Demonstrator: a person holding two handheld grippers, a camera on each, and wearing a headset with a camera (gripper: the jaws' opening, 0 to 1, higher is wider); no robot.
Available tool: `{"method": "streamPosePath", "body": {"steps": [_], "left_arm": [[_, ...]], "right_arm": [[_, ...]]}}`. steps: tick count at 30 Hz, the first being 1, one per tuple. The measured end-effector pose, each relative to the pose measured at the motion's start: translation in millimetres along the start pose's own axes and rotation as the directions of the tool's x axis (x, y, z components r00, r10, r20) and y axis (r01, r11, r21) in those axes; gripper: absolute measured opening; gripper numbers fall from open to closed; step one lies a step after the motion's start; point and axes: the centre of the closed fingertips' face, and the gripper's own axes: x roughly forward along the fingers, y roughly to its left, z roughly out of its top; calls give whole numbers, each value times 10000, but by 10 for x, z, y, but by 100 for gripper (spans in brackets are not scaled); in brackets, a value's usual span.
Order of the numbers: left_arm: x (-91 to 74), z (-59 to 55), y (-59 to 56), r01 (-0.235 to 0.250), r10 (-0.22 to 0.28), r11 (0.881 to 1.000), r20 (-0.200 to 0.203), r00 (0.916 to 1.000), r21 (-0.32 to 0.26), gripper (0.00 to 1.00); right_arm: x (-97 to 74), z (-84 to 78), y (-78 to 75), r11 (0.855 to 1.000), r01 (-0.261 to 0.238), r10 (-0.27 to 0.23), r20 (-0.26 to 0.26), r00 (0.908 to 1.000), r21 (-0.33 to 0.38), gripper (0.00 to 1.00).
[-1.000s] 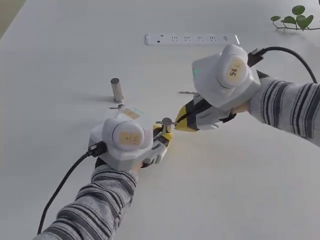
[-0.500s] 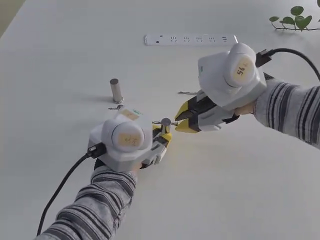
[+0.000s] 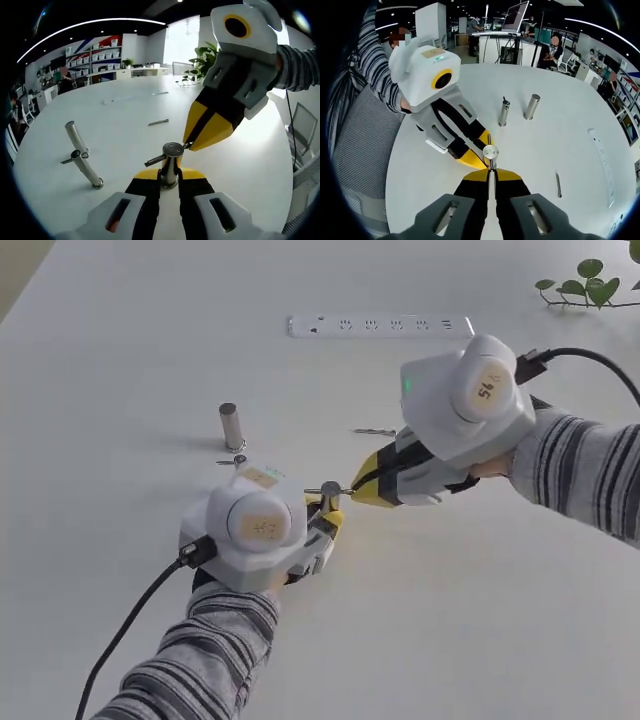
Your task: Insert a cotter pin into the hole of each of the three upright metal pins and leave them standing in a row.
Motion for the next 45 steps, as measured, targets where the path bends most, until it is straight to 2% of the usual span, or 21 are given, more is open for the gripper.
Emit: {"method": "streamPosePath", "body": {"steps": [17,26,30,33,37,45], "left_arm": [[0,-3,3,-17,18,9999,38,10000,-169,10],[-9,-23,5,67,-72,9995,-179,9998,-301,12],[-33,-31,36,5,-11,9996,-226,9997,-266,17],[-62,-54,42,29,-36,9998,-339,9994,-186,23],[-105,-98,25,173,-163,9997,-556,9983,158,29],[-197,-55,14,350,-342,9992,-412,9986,200,40]], "right_arm": [[64,36,-26,10000,-46,46,26,10000,-5,0],[82,32,-16,10000,-14,13,89,10000,88,1],[86,33,-36,9996,102,-106,129,9999,270,7],[100,81,-32,9983,75,-97,389,9992,572,11],[140,128,0,9968,17,-60,530,9986,801,14],[228,191,54,9961,-32,-16,544,9985,877,14]]}}
